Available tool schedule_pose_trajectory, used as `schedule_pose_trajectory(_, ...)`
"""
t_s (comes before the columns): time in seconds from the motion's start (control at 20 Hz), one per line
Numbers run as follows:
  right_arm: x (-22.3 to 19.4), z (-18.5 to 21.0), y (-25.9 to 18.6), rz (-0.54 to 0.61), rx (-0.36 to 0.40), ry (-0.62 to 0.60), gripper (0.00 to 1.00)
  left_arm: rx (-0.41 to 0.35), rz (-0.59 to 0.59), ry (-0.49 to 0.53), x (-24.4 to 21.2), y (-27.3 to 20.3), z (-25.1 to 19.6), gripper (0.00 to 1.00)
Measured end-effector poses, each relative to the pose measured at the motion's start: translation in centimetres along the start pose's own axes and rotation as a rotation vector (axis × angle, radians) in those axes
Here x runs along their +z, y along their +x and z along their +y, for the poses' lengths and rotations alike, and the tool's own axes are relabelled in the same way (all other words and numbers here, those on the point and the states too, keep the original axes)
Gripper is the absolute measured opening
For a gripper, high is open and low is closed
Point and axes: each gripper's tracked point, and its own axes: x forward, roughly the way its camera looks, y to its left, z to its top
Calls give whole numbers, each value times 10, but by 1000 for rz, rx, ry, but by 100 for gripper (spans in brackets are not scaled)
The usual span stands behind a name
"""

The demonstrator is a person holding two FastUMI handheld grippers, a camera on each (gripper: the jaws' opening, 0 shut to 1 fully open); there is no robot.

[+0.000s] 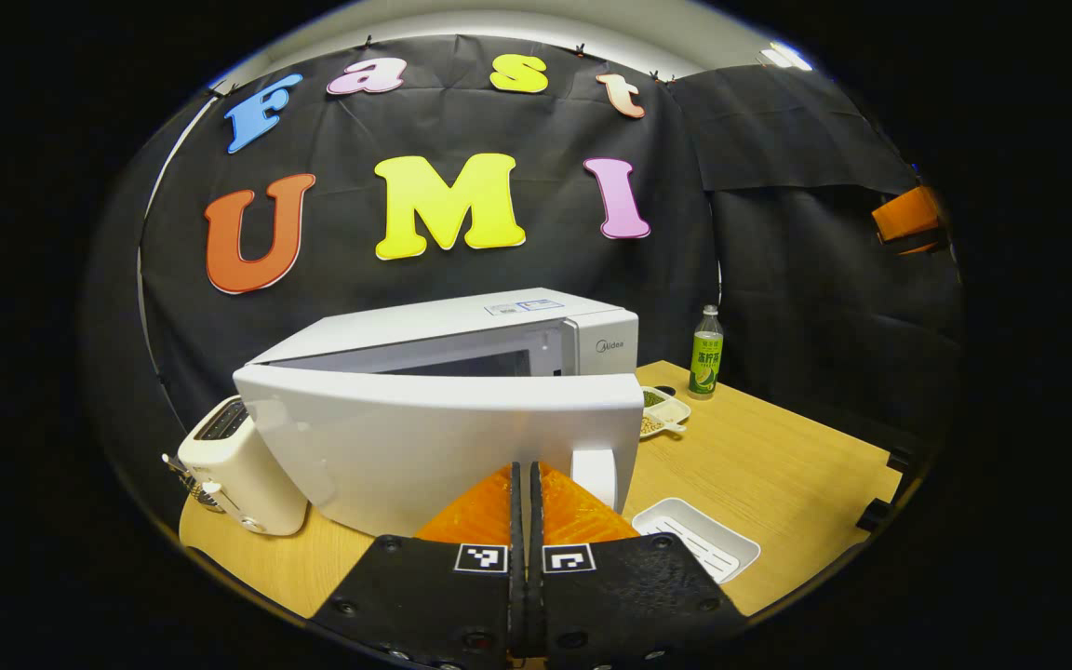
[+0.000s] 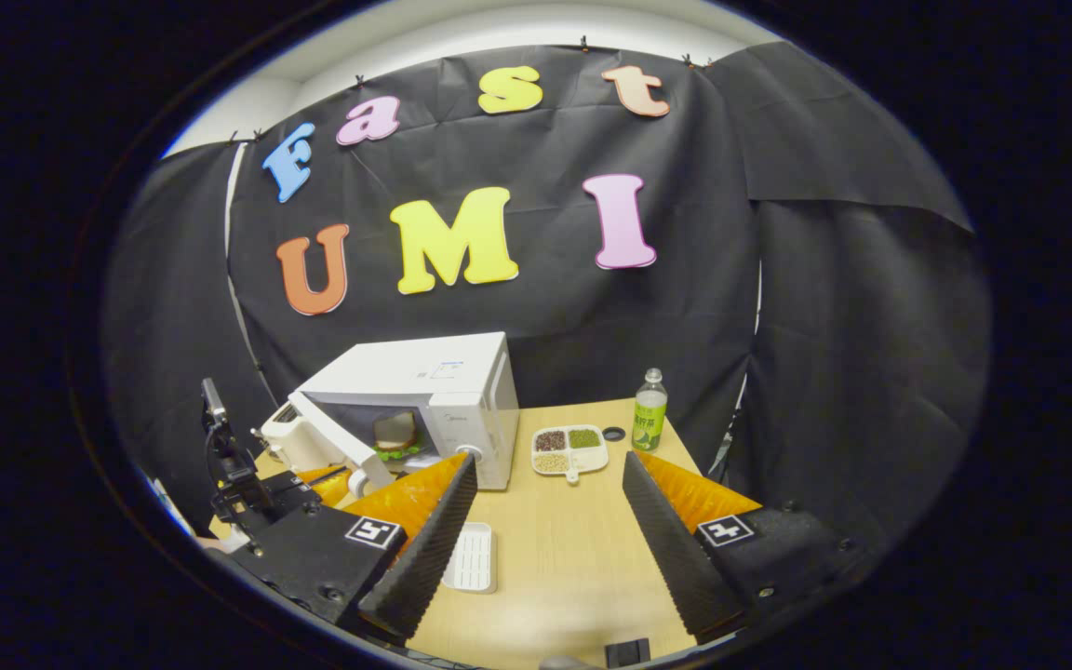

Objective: Open the microwave oven with the left hand, put the food in, and close the microwave oven.

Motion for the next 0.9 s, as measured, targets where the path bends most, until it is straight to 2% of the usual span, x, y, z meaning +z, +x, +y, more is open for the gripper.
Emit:
schedule_pose_trajectory(0.05, 0, -4, 3, 1, -2, -1, 92, 0, -1, -3, 1, 7, -1, 0)
schedule_pose_trajectory(0.2, 0, -12, 7, 5, 3, 0, 92, 6, 7, -38, 3, 30, -2, 0)
schedule_pose_trajectory(0.35, -1, -20, 12, 13, 6, 5, 92, 37, 0, -11, 8, 52, 2, 0)
schedule_pose_trajectory(0.4, -1, -22, 14, 20, 5, 6, 100, 46, 5, -9, 7, 56, 2, 0)
schedule_pose_trajectory(0.5, -3, -27, 17, 26, 2, 15, 100, 54, 11, -22, 8, 68, 1, 0)
schedule_pose_trajectory(0.55, -4, -31, 18, 29, -1, 18, 92, 60, 11, -24, 10, 73, 1, 0)
schedule_pose_trajectory(0.65, -7, -34, 20, 33, -4, 25, 92, 69, 13, -27, 11, 83, 2, 0)
schedule_pose_trajectory(0.7, -7, -35, 21, 37, -2, 25, 100, 71, 12, -28, 14, 89, 1, 0)
schedule_pose_trajectory(0.9, -6, -37, 24, 41, 0, 31, 100, 81, 17, -51, 18, 105, 1, 0)
